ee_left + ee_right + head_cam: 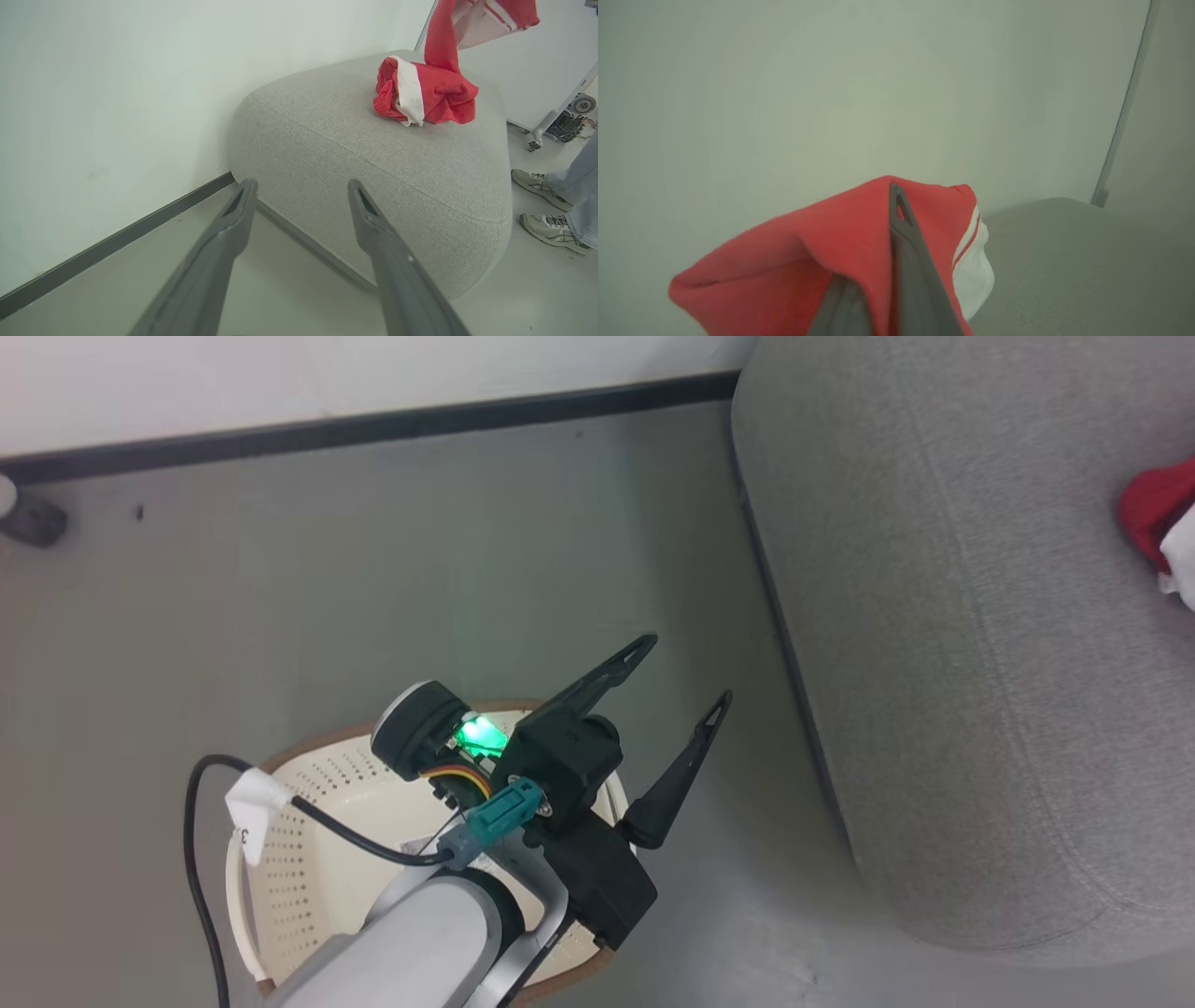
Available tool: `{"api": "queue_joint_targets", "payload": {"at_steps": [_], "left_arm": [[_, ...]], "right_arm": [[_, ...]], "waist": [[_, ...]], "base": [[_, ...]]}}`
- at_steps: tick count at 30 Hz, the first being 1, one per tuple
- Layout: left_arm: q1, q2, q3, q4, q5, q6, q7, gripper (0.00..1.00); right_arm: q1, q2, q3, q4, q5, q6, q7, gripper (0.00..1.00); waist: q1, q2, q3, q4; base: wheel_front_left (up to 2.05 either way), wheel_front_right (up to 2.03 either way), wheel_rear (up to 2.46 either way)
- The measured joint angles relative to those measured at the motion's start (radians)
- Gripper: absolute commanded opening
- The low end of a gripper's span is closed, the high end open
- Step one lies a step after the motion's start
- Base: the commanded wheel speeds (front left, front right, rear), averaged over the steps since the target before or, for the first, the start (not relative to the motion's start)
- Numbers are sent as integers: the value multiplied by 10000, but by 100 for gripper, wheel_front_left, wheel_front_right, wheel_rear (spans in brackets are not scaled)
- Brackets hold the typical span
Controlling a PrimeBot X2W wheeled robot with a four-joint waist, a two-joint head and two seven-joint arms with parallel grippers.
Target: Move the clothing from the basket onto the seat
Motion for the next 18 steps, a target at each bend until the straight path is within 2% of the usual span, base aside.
{"api": "queue_joint_targets", "payload": {"at_steps": [10, 18], "left_arm": [[-240, 71, 128, 111, 19, -10, -13, 100], [-243, 75, 245, 265, 17, -13, -194, 100]], "right_arm": [[-192, 351, 1555, 715, -422, 2, 109, 0], [-55, 420, 2677, 1630, -428, 2, 917, 0]], "waist": [[0, -1, 723, 365], [-3, -1, 749, 381]], "base": [[0, 0, 0], [0, 0, 0]]}}
